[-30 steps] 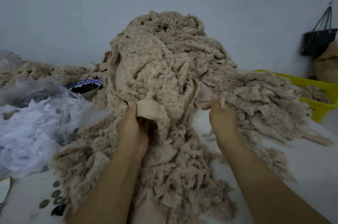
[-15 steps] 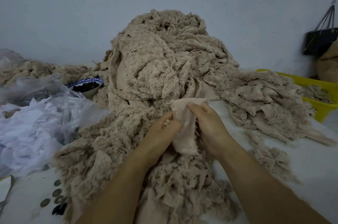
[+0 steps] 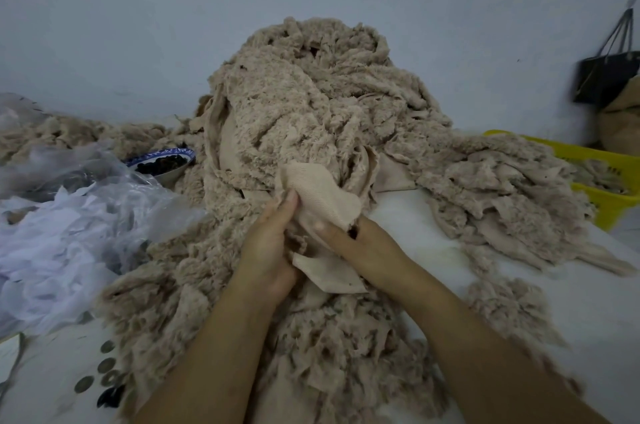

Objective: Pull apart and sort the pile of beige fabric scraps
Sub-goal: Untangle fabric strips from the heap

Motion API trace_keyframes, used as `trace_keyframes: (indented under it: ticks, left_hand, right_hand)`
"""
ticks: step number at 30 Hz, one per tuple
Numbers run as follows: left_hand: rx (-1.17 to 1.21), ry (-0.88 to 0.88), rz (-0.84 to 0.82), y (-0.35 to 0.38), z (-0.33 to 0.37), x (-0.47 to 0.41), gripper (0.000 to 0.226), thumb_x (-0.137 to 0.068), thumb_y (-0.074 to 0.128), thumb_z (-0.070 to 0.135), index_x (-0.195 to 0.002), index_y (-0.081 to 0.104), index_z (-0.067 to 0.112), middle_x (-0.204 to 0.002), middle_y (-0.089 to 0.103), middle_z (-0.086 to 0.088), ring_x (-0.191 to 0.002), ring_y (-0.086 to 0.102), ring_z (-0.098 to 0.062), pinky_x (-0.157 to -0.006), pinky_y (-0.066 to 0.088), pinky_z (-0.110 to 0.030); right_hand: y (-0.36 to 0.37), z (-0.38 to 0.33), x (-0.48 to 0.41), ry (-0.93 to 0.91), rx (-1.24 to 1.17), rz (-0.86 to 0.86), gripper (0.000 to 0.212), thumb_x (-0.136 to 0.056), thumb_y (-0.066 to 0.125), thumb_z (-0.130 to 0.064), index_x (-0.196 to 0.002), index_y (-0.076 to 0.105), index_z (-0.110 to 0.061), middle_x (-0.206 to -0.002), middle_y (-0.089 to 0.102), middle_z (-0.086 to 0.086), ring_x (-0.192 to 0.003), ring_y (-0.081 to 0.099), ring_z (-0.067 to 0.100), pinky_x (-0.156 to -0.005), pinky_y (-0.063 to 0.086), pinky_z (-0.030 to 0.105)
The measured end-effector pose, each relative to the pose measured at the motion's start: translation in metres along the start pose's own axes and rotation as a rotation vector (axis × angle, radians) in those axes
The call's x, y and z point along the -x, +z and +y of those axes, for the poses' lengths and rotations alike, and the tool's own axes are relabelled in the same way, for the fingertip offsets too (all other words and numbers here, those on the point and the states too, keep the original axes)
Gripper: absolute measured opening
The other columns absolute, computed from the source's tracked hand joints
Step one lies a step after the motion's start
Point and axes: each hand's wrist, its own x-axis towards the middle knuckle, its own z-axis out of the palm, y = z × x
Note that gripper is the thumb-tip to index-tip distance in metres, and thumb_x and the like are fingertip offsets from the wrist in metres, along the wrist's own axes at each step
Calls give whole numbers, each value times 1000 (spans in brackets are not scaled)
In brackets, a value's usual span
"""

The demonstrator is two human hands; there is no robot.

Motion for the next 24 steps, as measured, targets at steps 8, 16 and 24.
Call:
trace_keyframes:
  ticks: [8,16,24]
  left_hand:
    - [-45,-53,-38,-1,-3,0,56,-90,60,19,-144,49,10,-127,68,-10,-115,67,-22,-96,55,-37]
    - [211,-94,204,-12,6,-8,51,-101,45,52,-116,71,11,-109,75,-14,-88,75,-27,-59,62,-41]
    - [519,62,185,-22,14,-19,50,-107,33,42,-121,64,5,-117,73,-13,-109,68,-26,-110,41,-45]
  right_hand:
    - [-15,-1,-8,146,-174,453,41,-99,40,-60,-101,68,-31,-99,68,-10,-93,61,11,-89,49,37]
    - [-9,-10,0,166,-77,-26,61,-72,48,-89,-84,73,-35,-81,71,-9,-71,63,-1,-67,47,17]
    - [-12,-15,2,154,-451,57,36,-95,62,-32,-106,62,3,-99,63,31,-92,67,34,-95,52,41]
